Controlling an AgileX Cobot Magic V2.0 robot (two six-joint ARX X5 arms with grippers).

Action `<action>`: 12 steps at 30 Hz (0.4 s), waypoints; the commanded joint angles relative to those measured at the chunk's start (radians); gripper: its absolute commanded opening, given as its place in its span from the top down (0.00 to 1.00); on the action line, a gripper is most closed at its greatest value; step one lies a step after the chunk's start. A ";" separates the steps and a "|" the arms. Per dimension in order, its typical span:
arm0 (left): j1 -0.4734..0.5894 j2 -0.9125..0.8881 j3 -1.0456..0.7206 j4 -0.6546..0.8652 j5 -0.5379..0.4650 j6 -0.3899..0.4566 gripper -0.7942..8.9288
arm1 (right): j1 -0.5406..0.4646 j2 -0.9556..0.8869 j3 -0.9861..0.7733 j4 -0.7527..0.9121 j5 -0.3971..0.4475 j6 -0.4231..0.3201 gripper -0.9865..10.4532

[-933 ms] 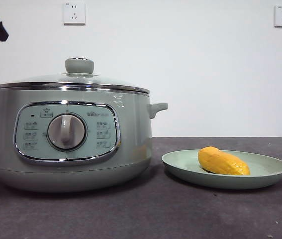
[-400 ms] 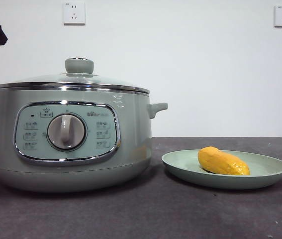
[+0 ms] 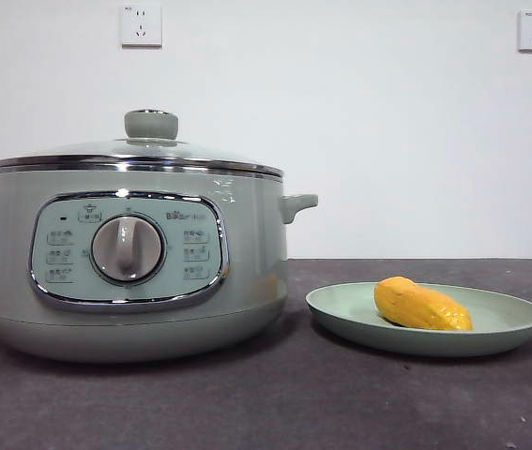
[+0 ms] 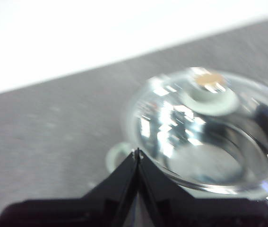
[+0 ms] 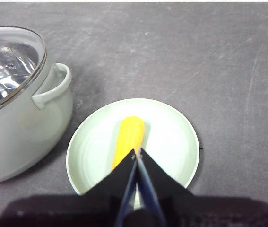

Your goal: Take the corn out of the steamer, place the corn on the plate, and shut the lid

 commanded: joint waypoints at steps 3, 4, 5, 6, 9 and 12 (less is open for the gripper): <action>0.198 -0.100 -0.089 0.056 0.050 0.014 0.92 | 0.001 -0.001 -0.006 0.004 0.003 0.009 0.91; 0.232 -0.118 -0.112 0.067 0.079 0.013 0.92 | 0.001 -0.001 -0.006 0.003 0.003 0.009 0.91; 0.268 -0.138 -0.143 0.087 0.113 0.013 0.92 | 0.001 -0.001 -0.006 0.003 0.003 0.009 0.91; 0.301 -0.158 -0.179 0.109 0.144 0.013 0.92 | 0.001 -0.001 -0.006 0.004 0.003 0.009 0.91; 0.370 -0.206 -0.296 0.196 0.196 0.009 0.92 | 0.001 -0.001 -0.006 0.003 0.003 0.009 0.91; 0.410 -0.241 -0.412 0.291 0.210 -0.027 0.92 | 0.000 -0.001 -0.006 0.003 0.003 0.009 0.91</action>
